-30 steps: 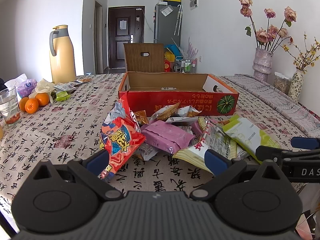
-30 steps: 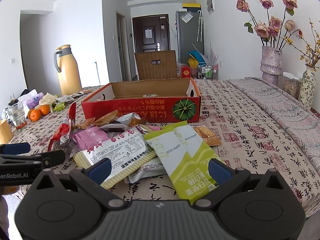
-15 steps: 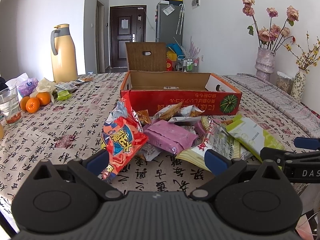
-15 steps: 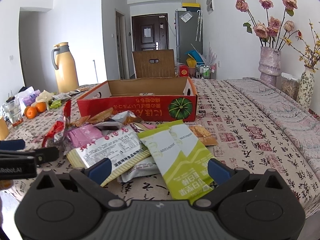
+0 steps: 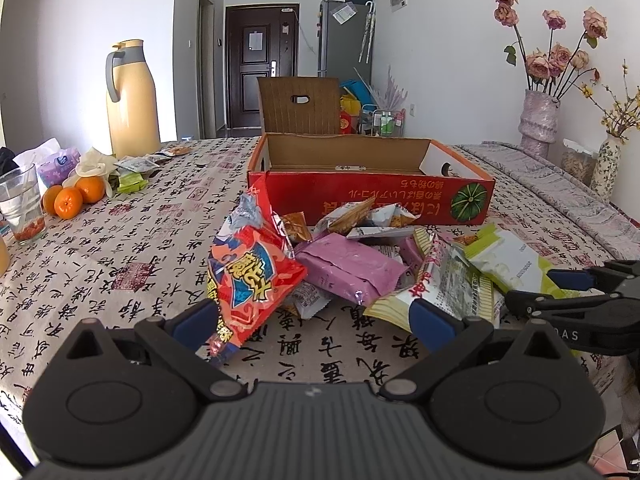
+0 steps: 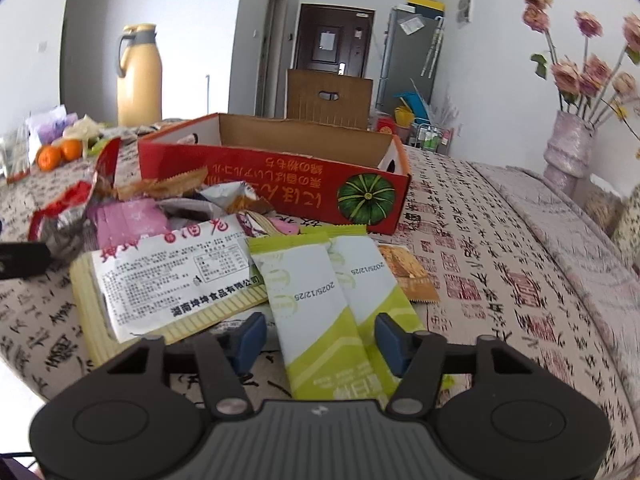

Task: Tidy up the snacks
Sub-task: 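Grasp the green-white bar with the right gripper while the left grasps the orange chip bag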

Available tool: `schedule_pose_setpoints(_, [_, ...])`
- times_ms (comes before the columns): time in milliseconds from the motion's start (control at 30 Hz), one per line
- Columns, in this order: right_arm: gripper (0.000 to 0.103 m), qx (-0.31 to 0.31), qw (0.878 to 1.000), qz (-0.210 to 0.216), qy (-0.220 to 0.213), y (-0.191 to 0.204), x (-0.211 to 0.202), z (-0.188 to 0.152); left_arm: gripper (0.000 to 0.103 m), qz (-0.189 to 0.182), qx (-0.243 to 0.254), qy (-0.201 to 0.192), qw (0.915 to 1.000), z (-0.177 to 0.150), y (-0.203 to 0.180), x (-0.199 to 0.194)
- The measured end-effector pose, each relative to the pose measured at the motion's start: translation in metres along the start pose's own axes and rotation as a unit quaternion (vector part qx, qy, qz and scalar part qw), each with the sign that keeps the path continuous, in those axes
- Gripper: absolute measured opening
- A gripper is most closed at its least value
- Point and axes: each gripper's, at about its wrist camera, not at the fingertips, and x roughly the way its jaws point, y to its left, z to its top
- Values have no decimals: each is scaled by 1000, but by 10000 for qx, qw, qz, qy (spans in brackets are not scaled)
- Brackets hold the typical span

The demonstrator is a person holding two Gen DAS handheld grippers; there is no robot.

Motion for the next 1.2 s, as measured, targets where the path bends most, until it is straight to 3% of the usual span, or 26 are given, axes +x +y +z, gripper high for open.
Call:
schedule_pose_setpoints(133, [42, -189, 9998, 95, 16, 0, 3, 4, 103, 33, -20, 22, 10000, 1, 1, 2])
schedule_pose_setpoints(267, [37, -279, 9994, 180, -15, 0, 3, 5, 103, 33, -16, 40, 10000, 2, 0, 4])
schedule_pose_setpoints(567, [35, 157, 9989, 341, -277, -6, -8, 9, 103, 133, -38, -2, 9999, 10, 8, 8])
schedule_pose_setpoints(767, [35, 541, 9966, 365, -499, -11, -12, 16, 103, 267, -157, 0, 9995, 35, 25, 20])
schedule_pose_setpoints(1000, [35, 662, 9958, 331, -532, -12, -5, 25, 103, 518, -625, 512, 9954, 58, 60, 63])
schedule_pose_setpoints(1200, [36, 726, 9956, 328, -483, -11, 3, 29, 103, 385, -1010, 957, 9895, 52, 76, 90])
